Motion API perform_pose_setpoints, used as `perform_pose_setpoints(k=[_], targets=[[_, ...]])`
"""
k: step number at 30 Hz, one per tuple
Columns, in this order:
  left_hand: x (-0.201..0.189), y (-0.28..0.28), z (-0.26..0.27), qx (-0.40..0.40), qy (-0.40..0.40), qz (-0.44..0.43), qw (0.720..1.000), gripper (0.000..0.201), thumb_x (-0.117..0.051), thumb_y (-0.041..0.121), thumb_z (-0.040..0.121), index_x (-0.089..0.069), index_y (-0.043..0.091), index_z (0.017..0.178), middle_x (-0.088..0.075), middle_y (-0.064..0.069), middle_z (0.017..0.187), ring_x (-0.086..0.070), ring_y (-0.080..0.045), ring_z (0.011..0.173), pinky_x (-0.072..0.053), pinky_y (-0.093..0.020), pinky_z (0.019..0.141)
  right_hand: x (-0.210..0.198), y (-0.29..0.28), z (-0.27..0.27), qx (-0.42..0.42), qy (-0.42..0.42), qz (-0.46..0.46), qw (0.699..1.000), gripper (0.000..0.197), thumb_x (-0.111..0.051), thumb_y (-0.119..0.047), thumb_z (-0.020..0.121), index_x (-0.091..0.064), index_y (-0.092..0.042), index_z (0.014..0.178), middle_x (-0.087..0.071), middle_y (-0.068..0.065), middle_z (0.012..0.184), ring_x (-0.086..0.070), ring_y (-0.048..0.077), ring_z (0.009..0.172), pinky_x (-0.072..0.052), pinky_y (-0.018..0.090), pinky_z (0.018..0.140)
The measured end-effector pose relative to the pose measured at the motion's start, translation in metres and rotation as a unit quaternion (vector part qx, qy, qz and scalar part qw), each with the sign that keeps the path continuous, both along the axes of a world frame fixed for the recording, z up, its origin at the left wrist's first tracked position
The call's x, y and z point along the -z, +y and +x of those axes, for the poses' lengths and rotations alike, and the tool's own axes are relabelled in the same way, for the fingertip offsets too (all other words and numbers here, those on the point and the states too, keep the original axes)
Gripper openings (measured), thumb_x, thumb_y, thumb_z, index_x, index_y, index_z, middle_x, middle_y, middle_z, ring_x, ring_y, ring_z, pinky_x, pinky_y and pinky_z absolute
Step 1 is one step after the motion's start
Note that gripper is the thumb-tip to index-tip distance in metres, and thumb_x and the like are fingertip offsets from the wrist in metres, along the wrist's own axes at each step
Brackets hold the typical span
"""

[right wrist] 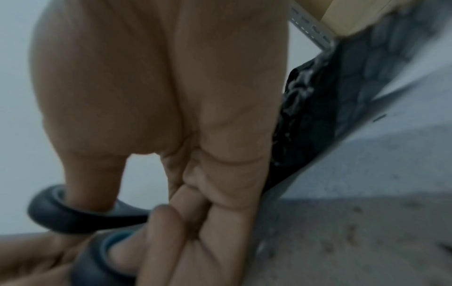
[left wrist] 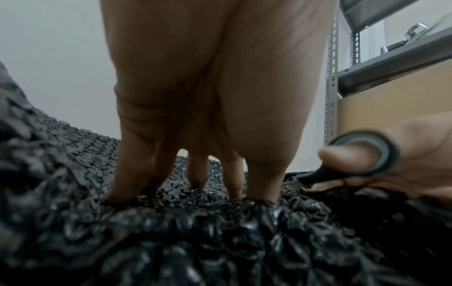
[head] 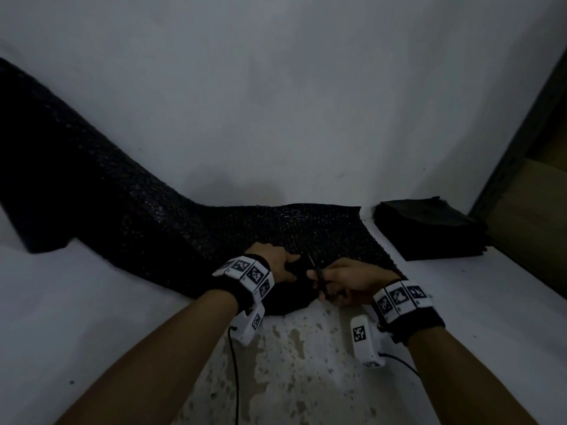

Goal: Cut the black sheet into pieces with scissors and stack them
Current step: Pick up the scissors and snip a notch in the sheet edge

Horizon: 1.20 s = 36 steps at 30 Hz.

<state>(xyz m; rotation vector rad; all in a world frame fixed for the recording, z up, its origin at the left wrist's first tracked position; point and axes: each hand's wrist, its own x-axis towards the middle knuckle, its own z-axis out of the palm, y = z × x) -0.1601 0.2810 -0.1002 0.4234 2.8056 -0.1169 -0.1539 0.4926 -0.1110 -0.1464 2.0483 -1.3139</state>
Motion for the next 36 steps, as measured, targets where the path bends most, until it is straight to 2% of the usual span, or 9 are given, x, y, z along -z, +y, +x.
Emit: perform_pose_setpoints(k=[3, 7, 11, 14, 19, 23, 30, 34, 36], targets=[[0.0, 0.0, -0.001, 0.002, -0.004, -0.004, 1.0, 0.067, -0.042, 0.067, 0.095, -0.019, 0.047, 0.154, -0.036, -0.001, 0.158, -0.05, -0.028, 0.131, -0.047, -0.038, 0.099, 0.003, 0.002, 0.0, 0.011, -0.003, -0.027, 1.0, 0.057, -0.082, -0.056, 0.061, -0.072, -0.005, 0.086, -0.066, 0.012, 0.071, -0.047, 0.017, 0.053, -0.036, 0.027, 0.053], [0.001, -0.002, -0.001, -0.002, 0.0, -0.003, 1.0, 0.067, -0.039, 0.066, 0.096, -0.016, 0.044, 0.156, -0.032, -0.001, 0.16, -0.044, -0.029, 0.137, -0.042, -0.041, 0.107, 0.004, 0.004, -0.002, 0.002, -0.005, -0.024, 1.0, 0.062, -0.081, -0.058, 0.063, -0.073, -0.003, 0.092, -0.067, 0.013, 0.075, -0.049, 0.019, 0.055, -0.038, 0.029, 0.055], [0.001, -0.003, -0.001, 0.0, 0.001, -0.009, 1.0, 0.07, -0.042, 0.067, 0.095, -0.016, 0.043, 0.156, -0.031, 0.001, 0.16, -0.046, -0.029, 0.135, -0.045, -0.04, 0.104, -0.001, 0.004, -0.006, -0.01, -0.039, -0.012, 0.999, 0.063, -0.079, -0.057, 0.072, -0.071, -0.001, 0.1, -0.069, 0.017, 0.084, -0.053, 0.022, 0.064, -0.041, 0.031, 0.059], [0.001, -0.003, -0.002, -0.003, -0.001, -0.007, 1.0, 0.07, -0.043, 0.067, 0.095, -0.018, 0.043, 0.156, -0.033, 0.0, 0.159, -0.047, -0.029, 0.134, -0.046, -0.041, 0.104, -0.005, 0.002, -0.007, -0.01, -0.05, -0.006, 0.999, 0.058, -0.076, -0.053, 0.079, -0.068, 0.0, 0.101, -0.068, 0.017, 0.083, -0.053, 0.022, 0.063, -0.043, 0.03, 0.058], [0.003, -0.004, -0.002, -0.005, -0.003, 0.003, 1.0, 0.069, -0.044, 0.066, 0.094, -0.021, 0.044, 0.155, -0.041, 0.0, 0.155, -0.052, -0.027, 0.129, -0.047, -0.041, 0.103, -0.006, -0.002, -0.018, -0.009, -0.044, 0.012, 0.999, 0.063, -0.08, -0.059, 0.072, -0.071, -0.003, 0.1, -0.07, 0.018, 0.088, -0.055, 0.026, 0.072, -0.046, 0.035, 0.064], [0.001, -0.003, -0.001, 0.0, -0.002, -0.003, 1.0, 0.068, -0.043, 0.066, 0.095, -0.022, 0.043, 0.155, -0.042, -0.001, 0.153, -0.054, -0.027, 0.127, -0.048, -0.041, 0.101, -0.006, -0.005, -0.025, -0.003, -0.045, 0.003, 0.999, 0.064, -0.083, -0.059, 0.067, -0.07, -0.003, 0.097, -0.068, 0.019, 0.085, -0.054, 0.025, 0.064, -0.044, 0.033, 0.058], [-0.001, -0.003, 0.001, 0.009, 0.009, 0.01, 1.0, 0.064, -0.046, 0.063, 0.095, -0.027, 0.043, 0.153, -0.046, -0.001, 0.151, -0.055, -0.028, 0.124, -0.048, -0.037, 0.097, -0.005, -0.01, -0.037, 0.021, -0.051, -0.015, 0.998, 0.048, -0.076, -0.041, 0.084, -0.069, 0.002, 0.103, -0.064, 0.018, 0.076, -0.05, 0.023, 0.059, -0.042, 0.031, 0.053], [0.001, -0.004, -0.001, 0.011, 0.016, 0.006, 1.0, 0.069, -0.045, 0.066, 0.094, -0.022, 0.041, 0.155, -0.04, 0.0, 0.155, -0.051, -0.027, 0.13, -0.046, -0.037, 0.1, -0.001, -0.008, -0.034, 0.038, -0.031, -0.013, 0.999, 0.049, -0.08, -0.038, 0.073, -0.07, 0.001, 0.1, -0.064, 0.013, 0.07, -0.049, 0.018, 0.054, -0.04, 0.028, 0.051], [0.001, -0.004, -0.001, 0.012, 0.014, 0.007, 1.0, 0.071, -0.044, 0.067, 0.094, -0.021, 0.041, 0.156, -0.039, 0.0, 0.156, -0.051, -0.027, 0.13, -0.045, -0.036, 0.1, 0.0, -0.007, -0.033, 0.045, -0.028, -0.022, 0.998, 0.047, -0.079, -0.036, 0.075, -0.067, 0.001, 0.101, -0.063, 0.012, 0.067, -0.046, 0.017, 0.052, -0.038, 0.028, 0.05]])
